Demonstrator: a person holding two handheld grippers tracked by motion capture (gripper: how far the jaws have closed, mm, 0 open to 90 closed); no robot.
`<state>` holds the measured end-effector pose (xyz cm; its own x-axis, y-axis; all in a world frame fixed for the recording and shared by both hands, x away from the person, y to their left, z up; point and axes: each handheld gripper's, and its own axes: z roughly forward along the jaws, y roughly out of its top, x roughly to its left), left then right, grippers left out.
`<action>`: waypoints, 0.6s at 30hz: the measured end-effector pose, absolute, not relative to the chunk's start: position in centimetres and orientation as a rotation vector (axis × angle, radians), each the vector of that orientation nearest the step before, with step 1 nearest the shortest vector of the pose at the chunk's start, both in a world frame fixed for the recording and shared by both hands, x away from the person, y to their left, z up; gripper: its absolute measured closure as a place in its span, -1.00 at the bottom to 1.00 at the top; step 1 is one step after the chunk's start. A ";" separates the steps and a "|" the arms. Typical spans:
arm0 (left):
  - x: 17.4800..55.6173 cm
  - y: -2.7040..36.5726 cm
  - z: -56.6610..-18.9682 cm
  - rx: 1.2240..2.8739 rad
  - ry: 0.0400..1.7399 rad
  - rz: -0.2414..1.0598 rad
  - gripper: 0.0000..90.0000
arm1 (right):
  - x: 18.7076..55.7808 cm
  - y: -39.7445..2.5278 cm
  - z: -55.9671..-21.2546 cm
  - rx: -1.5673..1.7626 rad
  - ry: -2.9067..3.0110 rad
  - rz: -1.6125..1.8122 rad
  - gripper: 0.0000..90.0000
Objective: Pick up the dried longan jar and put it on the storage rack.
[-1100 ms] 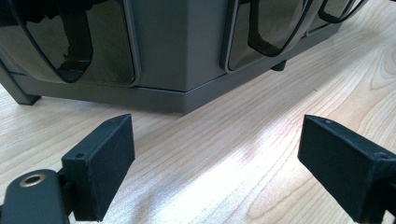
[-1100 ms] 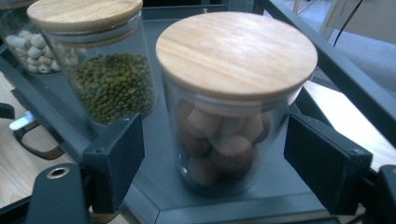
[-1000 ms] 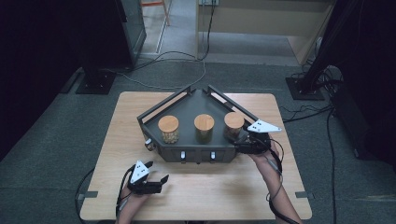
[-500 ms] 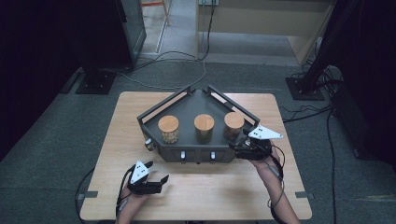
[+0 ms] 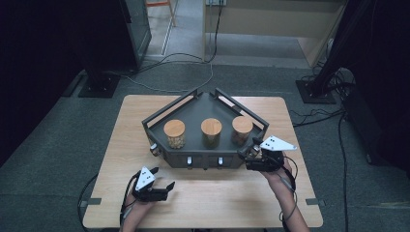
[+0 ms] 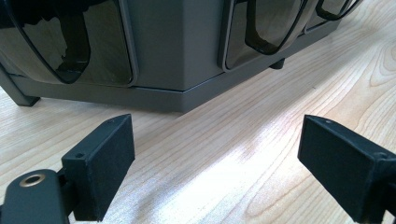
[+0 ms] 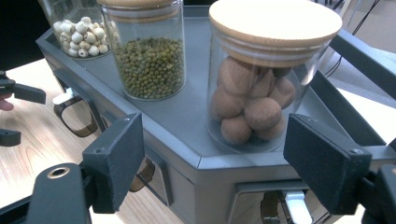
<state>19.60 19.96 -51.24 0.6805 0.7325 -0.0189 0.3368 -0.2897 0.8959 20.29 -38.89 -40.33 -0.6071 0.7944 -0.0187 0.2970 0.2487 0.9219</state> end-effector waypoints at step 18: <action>19.6 19.9 -51.2 1.894 0.836 0.498 -0.76 | 19.4 -39.7 -41.6 1.026 2.034 1.323 -0.55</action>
